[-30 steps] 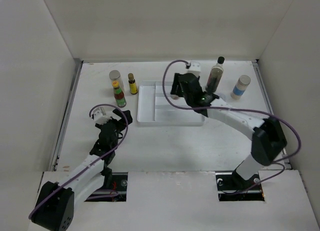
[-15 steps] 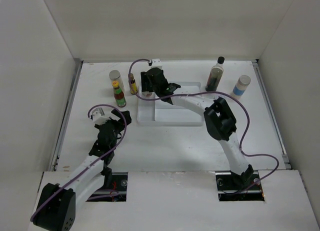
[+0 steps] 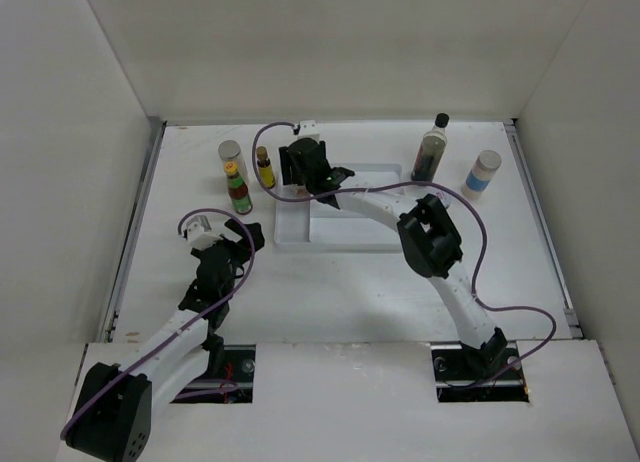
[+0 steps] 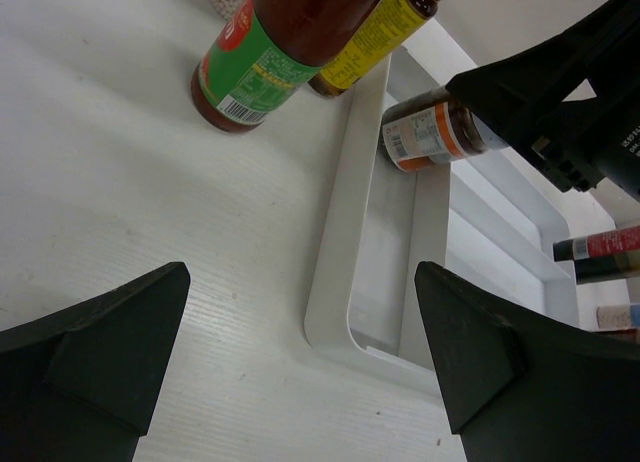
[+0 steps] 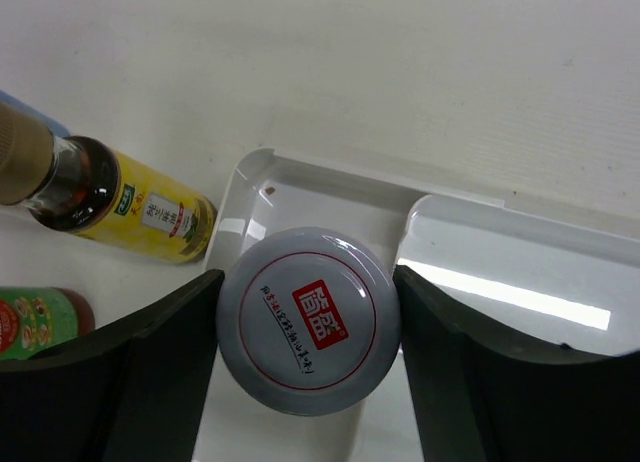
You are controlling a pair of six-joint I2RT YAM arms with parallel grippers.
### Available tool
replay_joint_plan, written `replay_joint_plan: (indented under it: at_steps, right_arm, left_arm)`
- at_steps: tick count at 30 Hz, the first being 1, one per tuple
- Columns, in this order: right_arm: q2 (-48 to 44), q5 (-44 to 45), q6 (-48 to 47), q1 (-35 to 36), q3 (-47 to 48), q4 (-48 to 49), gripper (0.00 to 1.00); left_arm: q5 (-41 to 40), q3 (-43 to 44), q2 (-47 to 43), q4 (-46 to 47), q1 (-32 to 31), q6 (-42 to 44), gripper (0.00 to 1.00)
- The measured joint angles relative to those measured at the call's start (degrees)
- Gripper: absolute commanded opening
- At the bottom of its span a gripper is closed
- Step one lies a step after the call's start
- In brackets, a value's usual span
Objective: Organize the condiment bottles
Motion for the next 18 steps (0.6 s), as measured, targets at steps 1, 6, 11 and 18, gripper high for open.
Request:
replay_joint_plan:
  at_steps: [1, 6, 11, 18]
  right_arm:
    - [0.0, 0.3, -0.2, 0.0, 0.0, 0.1, 0.80]
    - [-1.9, 0.7, -0.7, 0.0, -1.1, 3.7, 0.87]
    - [-13.0, -0.2, -0.7, 0.1, -11.1, 7.0, 0.82]
    - [-44.2, 4.0, -0.7, -3.3, -39.4, 14.4, 0.42]
  left_arm:
    - [0.1, 0.0, 0.0, 0.0, 0.0, 0.0, 1.00]
    - [0.3, 0.0, 0.1, 0.1, 0.0, 0.0, 1.00]
    - [0.6, 0.0, 0.2, 0.4, 0.0, 0.0, 1.00]
    - [0.8, 0.0, 0.2, 0.5, -0.6, 0.0, 1.00]
